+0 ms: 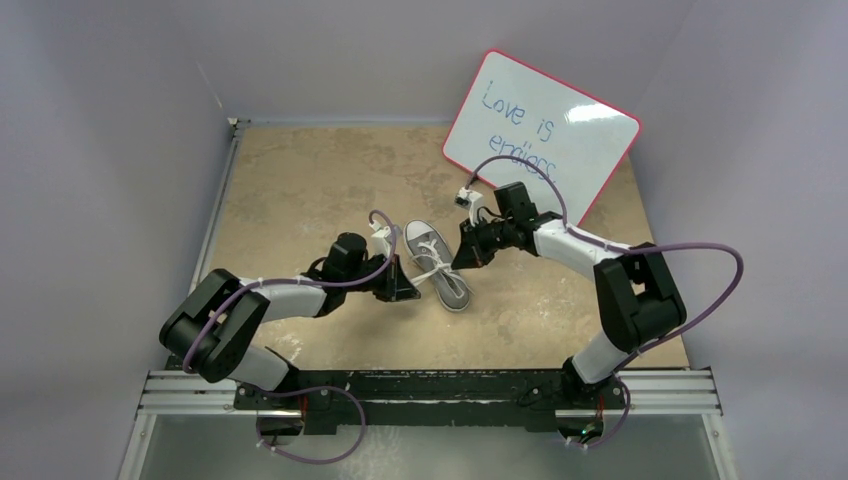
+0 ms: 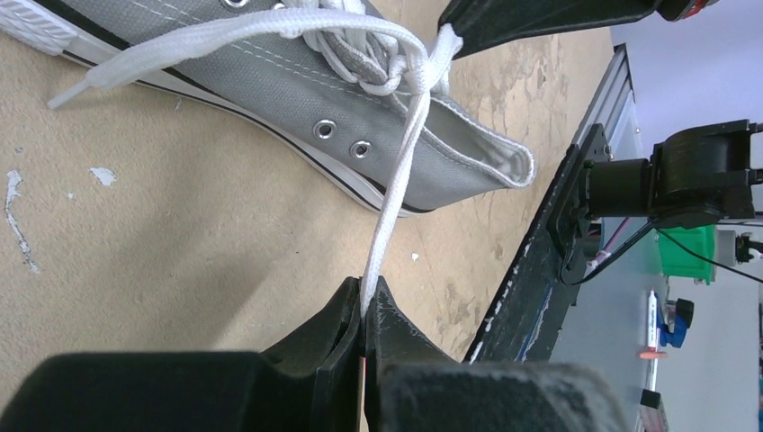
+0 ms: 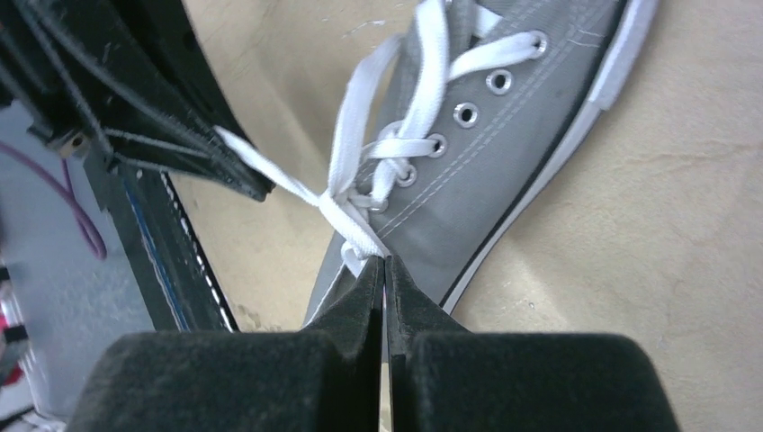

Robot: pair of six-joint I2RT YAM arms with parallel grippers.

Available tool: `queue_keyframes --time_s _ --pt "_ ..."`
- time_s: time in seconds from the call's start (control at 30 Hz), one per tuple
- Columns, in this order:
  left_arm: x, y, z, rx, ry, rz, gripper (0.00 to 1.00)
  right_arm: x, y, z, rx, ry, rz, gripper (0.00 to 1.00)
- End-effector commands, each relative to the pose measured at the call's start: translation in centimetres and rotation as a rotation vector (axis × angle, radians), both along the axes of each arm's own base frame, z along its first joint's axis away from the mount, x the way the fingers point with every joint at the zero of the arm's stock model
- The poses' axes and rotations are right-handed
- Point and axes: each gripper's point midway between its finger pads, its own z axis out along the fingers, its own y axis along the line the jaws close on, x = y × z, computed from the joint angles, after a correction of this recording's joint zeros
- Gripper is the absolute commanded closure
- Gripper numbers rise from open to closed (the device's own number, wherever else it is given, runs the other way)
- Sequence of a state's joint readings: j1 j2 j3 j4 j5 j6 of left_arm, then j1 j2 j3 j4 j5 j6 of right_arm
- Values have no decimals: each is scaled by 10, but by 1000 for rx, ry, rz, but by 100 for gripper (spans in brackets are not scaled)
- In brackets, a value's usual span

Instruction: Tie the shoes

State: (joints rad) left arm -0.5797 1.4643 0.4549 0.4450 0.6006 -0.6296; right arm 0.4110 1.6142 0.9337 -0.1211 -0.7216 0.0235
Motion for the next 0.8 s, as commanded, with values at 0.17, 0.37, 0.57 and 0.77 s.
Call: queue_keyframes --time_s 0.17,0.37,0.57,0.77 --pt "4 -3 4 -1 -47 -37 100 2 4 25 51 -250 276 100" --pt "3 -3 3 -1 -43 -40 100 32 -5 17 -45 -299 134 100" --pt "-2 -1 1 6 -20 -54 100 41 -16 21 -93 -340 15 100" --pt "-5 -2 1 4 -3 -64 100 41 -10 30 -126 -501 121 100"
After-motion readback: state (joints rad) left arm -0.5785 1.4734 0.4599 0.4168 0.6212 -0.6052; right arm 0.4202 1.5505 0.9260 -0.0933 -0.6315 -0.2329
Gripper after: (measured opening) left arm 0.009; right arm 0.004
